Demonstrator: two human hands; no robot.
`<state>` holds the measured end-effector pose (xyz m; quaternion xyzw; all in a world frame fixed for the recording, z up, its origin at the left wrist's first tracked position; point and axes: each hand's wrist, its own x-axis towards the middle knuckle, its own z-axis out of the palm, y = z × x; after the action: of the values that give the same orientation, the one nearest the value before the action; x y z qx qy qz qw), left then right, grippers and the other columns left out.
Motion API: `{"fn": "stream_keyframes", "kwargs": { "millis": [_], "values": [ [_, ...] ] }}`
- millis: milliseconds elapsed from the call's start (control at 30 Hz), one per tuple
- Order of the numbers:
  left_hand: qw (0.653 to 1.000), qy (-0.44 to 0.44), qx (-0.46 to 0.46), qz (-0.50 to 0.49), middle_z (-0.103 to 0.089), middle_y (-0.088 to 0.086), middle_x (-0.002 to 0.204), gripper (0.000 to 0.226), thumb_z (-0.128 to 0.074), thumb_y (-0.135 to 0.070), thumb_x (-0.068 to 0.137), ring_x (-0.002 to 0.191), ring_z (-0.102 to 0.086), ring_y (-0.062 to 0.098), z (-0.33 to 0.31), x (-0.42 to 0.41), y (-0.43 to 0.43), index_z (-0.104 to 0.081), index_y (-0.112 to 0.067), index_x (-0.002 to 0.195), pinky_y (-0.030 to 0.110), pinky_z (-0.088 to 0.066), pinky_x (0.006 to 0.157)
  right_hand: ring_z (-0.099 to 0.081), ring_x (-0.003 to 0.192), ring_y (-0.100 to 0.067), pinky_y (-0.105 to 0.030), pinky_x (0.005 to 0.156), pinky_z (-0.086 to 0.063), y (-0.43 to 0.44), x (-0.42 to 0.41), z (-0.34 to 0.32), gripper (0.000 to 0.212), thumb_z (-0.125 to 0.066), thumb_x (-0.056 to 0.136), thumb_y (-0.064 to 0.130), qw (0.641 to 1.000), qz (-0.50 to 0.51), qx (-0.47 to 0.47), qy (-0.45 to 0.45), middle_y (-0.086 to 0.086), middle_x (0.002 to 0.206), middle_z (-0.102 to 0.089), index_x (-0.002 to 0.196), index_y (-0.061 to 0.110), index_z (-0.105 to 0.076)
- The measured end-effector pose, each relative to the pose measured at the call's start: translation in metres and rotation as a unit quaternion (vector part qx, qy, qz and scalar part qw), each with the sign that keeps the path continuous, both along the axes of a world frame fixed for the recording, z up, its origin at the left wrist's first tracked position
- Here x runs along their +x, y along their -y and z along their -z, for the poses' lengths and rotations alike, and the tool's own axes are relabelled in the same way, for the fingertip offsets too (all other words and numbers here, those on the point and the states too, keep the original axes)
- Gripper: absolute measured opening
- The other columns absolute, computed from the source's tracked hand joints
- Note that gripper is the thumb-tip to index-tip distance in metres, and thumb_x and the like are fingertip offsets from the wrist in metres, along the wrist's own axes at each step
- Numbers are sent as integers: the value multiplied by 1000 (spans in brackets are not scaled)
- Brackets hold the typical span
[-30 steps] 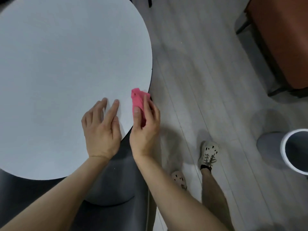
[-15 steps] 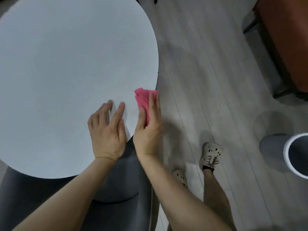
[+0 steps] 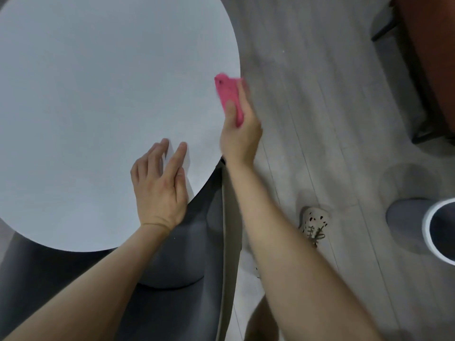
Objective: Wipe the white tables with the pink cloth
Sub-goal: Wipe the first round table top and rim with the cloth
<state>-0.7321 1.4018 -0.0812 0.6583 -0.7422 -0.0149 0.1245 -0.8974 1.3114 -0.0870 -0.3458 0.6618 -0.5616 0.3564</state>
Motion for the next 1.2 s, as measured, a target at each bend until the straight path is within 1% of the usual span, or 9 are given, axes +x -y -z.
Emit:
{"fn": "stream_keyframes", "kwargs": {
  "millis": [233,300,433,567,700,833,1000,1100,1200],
  "values": [
    [1000,3,3,-11,-48,12,162,49,-43,-22,109,147,-46,38,0,-2,1,-59,-26,155,54,-33,120,-30,162,-15,-33,127,-38,-134,70,-14,53,-55,114,10,999,-23,14,17,-4,176,-31,165,15,-41],
    [1000,5,2,-5,-48,12,162,50,-43,-21,108,147,-46,39,-1,-2,2,-59,-26,155,53,-33,120,-37,159,-17,-31,125,-41,-103,52,-6,50,-55,113,13,1000,-26,-2,-9,-7,174,-35,163,11,-45],
    [1000,15,2,-5,-49,11,162,51,-44,-19,107,146,-46,39,-1,-2,2,-59,-25,155,53,-34,119,-50,144,-3,0,108,-34,19,-9,5,45,-57,108,13,999,-41,10,-2,-2,164,-52,153,16,-60],
    [1000,21,-3,1,-50,12,161,51,-44,-19,107,146,-47,38,-2,-1,1,-60,-24,155,53,-35,119,-55,144,-10,1,105,-32,76,-36,5,44,-59,106,12,997,-77,-10,18,3,158,-59,149,19,-65],
    [1000,22,7,-10,-52,12,159,50,-44,-19,107,146,-48,38,-2,-1,0,-62,-22,153,52,-36,117,-53,147,-15,-19,115,-45,4,-4,-3,45,-58,111,16,999,-18,-7,-42,-3,163,-53,156,14,-57],
    [999,34,24,-19,-58,13,149,45,-47,-16,104,135,-54,40,-11,-1,4,-67,-17,144,54,-40,110,-32,157,2,-11,117,-38,-92,20,-20,50,-52,115,21,997,-73,8,-25,3,174,-34,164,18,-44],
    [996,-18,8,-90,-64,11,128,32,-49,-22,107,122,-56,37,-24,-28,81,-69,-12,130,51,-41,105,-51,149,-17,-23,119,-41,55,-28,-4,48,-50,110,16,994,-106,17,-24,-5,166,-49,157,13,-55],
    [991,-39,0,-125,-61,11,139,42,-45,-36,109,131,-53,35,-19,-44,165,-63,-14,139,50,-40,112,-64,126,-23,-23,98,-44,150,-52,-3,59,-51,109,19,984,-164,44,-48,-6,152,-63,166,17,-40],
    [986,-50,12,-157,-55,9,151,55,-37,-45,108,143,-47,33,-12,-56,243,-55,-16,151,49,-35,121,-54,144,-27,-35,118,-44,158,-53,3,58,-43,110,23,976,-208,20,-64,-8,162,-54,167,11,-37]
  ]
}}
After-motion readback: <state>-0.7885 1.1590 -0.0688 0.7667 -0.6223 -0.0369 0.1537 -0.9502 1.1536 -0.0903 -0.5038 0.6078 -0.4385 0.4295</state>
